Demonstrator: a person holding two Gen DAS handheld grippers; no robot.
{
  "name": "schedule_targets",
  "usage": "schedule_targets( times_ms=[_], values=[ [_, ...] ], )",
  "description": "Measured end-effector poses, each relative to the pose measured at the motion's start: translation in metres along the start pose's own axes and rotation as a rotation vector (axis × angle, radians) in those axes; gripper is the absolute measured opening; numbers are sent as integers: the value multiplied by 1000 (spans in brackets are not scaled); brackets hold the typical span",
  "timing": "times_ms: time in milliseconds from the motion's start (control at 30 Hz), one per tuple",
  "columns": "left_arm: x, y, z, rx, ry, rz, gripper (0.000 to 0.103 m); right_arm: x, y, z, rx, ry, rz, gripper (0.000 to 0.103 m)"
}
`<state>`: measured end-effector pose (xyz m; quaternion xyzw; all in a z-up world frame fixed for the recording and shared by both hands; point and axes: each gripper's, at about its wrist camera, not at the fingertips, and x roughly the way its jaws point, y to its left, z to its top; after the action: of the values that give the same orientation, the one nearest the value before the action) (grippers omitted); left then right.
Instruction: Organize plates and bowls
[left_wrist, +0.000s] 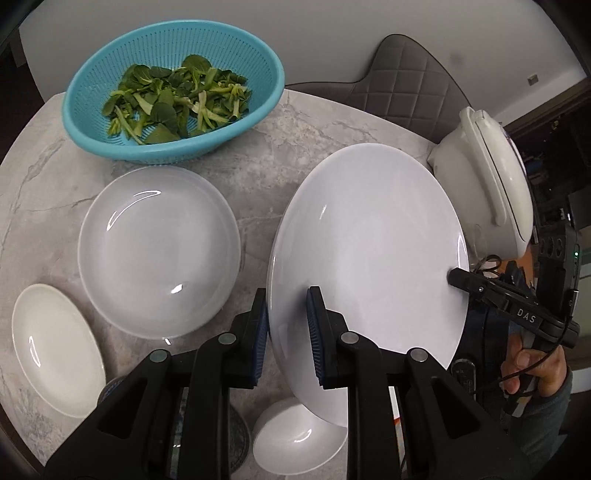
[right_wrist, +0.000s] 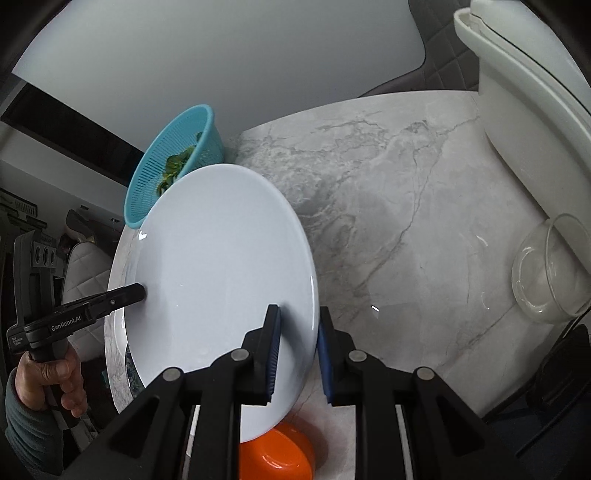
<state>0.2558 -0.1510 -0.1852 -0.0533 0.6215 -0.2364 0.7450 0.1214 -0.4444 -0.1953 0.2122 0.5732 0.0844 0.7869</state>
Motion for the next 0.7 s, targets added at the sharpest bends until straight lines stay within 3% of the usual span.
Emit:
schedule_targets(
  times_ms=[333, 700],
  values=[
    [-96, 39, -119, -39, -38, -14, 18, -33, 81, -63, -115, 4, 0, 21],
    [-156, 100, -284, -100, -35, -15, 18, -34, 162, -174, -198, 62, -6, 21]
  ],
)
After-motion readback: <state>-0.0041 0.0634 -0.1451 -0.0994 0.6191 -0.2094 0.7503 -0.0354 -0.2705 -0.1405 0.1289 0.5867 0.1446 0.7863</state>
